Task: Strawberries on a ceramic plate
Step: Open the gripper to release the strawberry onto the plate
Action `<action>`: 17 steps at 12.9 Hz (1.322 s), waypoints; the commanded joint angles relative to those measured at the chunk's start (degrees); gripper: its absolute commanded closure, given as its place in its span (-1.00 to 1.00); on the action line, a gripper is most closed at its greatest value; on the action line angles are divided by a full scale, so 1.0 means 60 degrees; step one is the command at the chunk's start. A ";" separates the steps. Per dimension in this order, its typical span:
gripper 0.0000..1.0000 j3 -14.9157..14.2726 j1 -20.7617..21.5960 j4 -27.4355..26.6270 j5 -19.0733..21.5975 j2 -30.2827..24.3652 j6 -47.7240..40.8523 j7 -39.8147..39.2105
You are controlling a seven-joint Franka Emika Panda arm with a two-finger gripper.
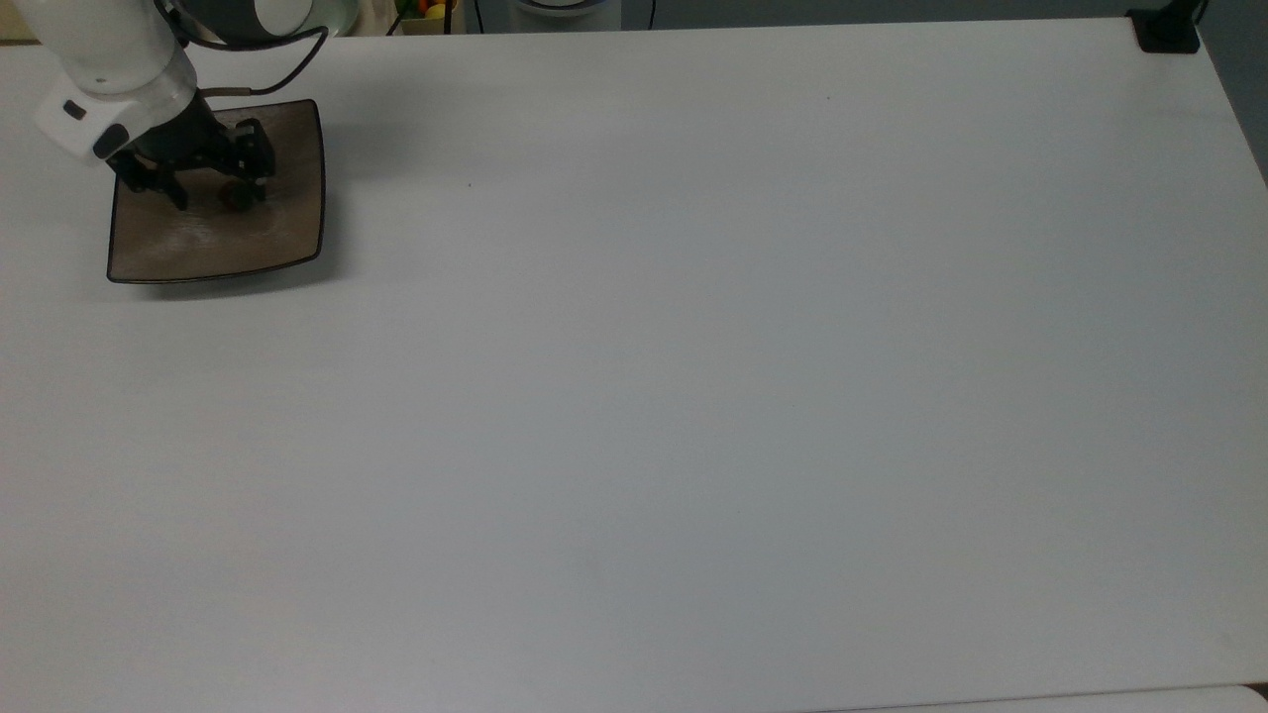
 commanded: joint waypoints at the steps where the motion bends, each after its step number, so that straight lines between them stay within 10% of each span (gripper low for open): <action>1: -1.00 -0.0080 0.0258 0.0132 0.0016 -0.0975 -0.0072 0.1110; 12: -1.00 0.0109 0.2015 0.1495 0.0046 -0.3966 -0.4512 0.4478; 17: -1.00 0.1559 0.2324 0.1364 0.0046 -0.3879 -0.4380 0.5873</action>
